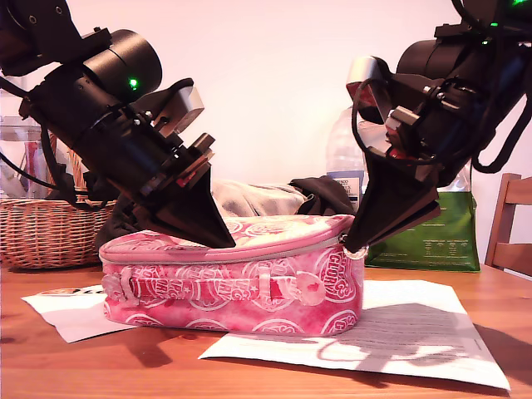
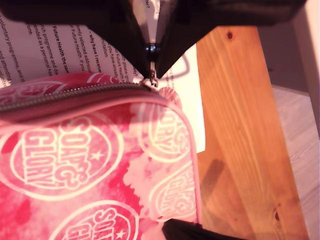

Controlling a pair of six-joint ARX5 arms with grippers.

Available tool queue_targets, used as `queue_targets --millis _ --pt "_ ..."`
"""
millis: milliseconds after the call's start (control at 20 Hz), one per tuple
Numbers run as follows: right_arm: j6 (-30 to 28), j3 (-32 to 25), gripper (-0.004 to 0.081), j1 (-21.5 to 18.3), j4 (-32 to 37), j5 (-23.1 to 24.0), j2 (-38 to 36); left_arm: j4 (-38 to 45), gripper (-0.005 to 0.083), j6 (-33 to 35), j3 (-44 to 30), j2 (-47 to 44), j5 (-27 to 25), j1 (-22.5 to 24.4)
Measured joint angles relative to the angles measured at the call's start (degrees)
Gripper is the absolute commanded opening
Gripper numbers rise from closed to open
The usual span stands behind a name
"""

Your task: Open the zipper in the zip bag in front of you

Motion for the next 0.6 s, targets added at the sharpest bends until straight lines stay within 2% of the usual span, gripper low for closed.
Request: queue_targets --millis 150,350,500,600 --pt "1.2 0.0 -0.0013 2.0 0.4 0.2 0.0 1.4 -0.0019 -1.6 0.0 0.2 0.6 -0.1" --pt "1.2 0.0 -0.001 7.3 1.9 2.4 0.0 2.8 -0.0019 -3.0 0.0 0.3 0.4 -0.7" --pt "1.3 0.0 0.0106 9.2 2.7 4.6 0.0 3.1 -0.0019 -3.0 0.0 0.3 0.2 -1.2" --pt "1.4 0.0 0.0208 9.2 2.6 2.2 0.0 3.5 -0.0019 -3.5 0.0 0.3 0.2 -1.4"
